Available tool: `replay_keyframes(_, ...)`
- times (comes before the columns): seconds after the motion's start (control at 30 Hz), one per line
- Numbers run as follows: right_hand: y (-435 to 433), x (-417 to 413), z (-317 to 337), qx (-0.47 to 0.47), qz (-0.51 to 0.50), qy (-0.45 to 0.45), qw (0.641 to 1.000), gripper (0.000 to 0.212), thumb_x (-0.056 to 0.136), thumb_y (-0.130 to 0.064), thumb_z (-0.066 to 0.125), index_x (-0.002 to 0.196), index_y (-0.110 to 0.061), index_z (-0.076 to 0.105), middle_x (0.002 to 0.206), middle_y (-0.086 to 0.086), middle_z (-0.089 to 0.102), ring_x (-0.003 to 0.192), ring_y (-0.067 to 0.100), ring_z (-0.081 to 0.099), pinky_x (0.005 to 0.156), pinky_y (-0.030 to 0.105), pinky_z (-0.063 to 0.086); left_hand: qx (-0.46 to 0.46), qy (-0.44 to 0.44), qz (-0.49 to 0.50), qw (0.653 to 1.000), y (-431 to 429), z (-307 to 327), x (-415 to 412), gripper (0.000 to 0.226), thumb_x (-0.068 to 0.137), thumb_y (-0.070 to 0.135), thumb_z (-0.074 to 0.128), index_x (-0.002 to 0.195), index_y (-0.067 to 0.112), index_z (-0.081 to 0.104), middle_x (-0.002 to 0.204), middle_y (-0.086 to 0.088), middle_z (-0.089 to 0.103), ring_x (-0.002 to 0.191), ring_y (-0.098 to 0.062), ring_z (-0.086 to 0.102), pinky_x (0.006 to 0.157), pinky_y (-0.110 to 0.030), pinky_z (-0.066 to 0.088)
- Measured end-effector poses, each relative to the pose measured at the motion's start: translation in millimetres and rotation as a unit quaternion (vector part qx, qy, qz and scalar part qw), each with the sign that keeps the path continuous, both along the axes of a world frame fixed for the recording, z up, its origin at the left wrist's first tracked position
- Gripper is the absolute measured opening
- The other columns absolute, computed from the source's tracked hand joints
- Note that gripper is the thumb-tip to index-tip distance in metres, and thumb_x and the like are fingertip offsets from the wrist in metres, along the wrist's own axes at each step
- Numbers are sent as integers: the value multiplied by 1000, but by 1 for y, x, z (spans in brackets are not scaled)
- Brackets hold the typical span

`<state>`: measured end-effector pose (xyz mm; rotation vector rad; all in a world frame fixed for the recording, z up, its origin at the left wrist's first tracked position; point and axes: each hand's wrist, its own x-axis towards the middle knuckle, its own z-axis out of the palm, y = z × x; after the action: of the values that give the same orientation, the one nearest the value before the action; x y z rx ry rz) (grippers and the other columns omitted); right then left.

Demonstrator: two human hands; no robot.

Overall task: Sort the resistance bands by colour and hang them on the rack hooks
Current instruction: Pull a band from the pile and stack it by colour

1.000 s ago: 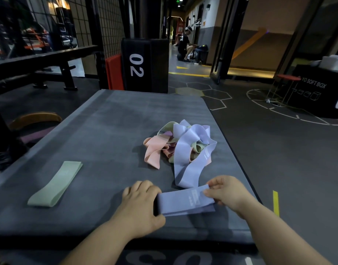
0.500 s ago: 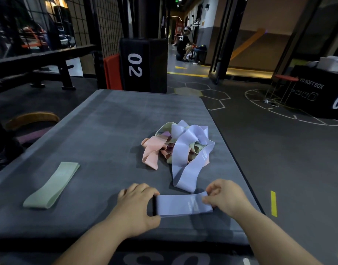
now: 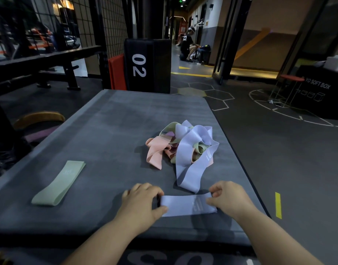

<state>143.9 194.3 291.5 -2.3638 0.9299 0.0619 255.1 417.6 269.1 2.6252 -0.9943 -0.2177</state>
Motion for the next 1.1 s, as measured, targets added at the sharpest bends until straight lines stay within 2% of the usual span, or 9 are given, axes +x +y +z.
replay_keyframes(0.1,0,2,1,-3,0,11,1000,28,80,-24,72,108,-21,66,92,-9,66,91,12,63,82,28,53,-16,9,27,999,-1,1,-3,39,83,58,57,118,41,50,117,21,47,119,-7,38,97,-30,31)
replay_keyframes(0.2,-1,3,2,-20,6,27,999,17,80,-25,72,94,-18,67,93,-2,71,89,17,66,83,35,55,-16,11,56,998,-3,0,-5,39,83,57,59,116,37,51,118,16,49,119,-11,40,99,-30,34)
replay_keyframes(0.37,-3,5,1,-26,23,25,999,17,79,-23,72,79,-27,56,83,-5,65,77,13,61,66,27,49,20,34,94,995,-9,6,-7,36,80,56,64,108,33,59,115,10,56,115,-16,49,96,-34,41)
replay_keyframes(0.5,-4,6,1,-23,50,16,998,17,79,-19,69,77,-25,54,77,-5,61,68,12,54,55,24,42,17,87,120,989,-15,16,-5,21,75,47,71,85,32,62,100,12,66,100,-14,59,89,-31,49)
replay_keyframes(0.7,-15,1,7,51,48,-36,997,28,79,-17,71,98,-32,58,81,-12,58,66,5,55,59,19,41,-73,156,125,977,-20,16,-12,18,78,29,69,74,26,52,79,8,68,70,-9,57,68,-26,45)
replay_keyframes(0.83,-26,-7,12,122,4,-88,989,11,78,-9,70,80,-21,70,68,-3,69,58,13,61,57,23,48,-147,203,101,963,-22,16,-17,20,77,22,73,83,29,55,74,12,71,61,-5,56,62,-23,42)
replay_keyframes(0.9,-31,-10,14,155,-17,-109,982,13,76,-5,69,76,-17,72,63,1,69,57,16,60,59,25,52,-166,191,85,964,-26,19,-20,22,77,21,73,83,37,59,76,16,70,70,-3,61,64,-19,44)
replay_keyframes(1.0,-34,-13,16,160,-45,-141,976,11,72,-5,70,71,-16,74,60,0,69,55,16,59,66,32,55,-152,106,44,982,-31,19,-22,20,80,26,72,74,41,60,79,19,62,76,0,56,62,-11,40)
replay_keyframes(1.1,-36,-17,17,147,-46,-152,976,12,72,-6,72,72,-18,74,70,1,72,67,19,65,74,33,55,-134,27,5,991,-35,18,-26,13,82,23,69,83,36,68,89,16,57,83,-3,55,63,-9,37)
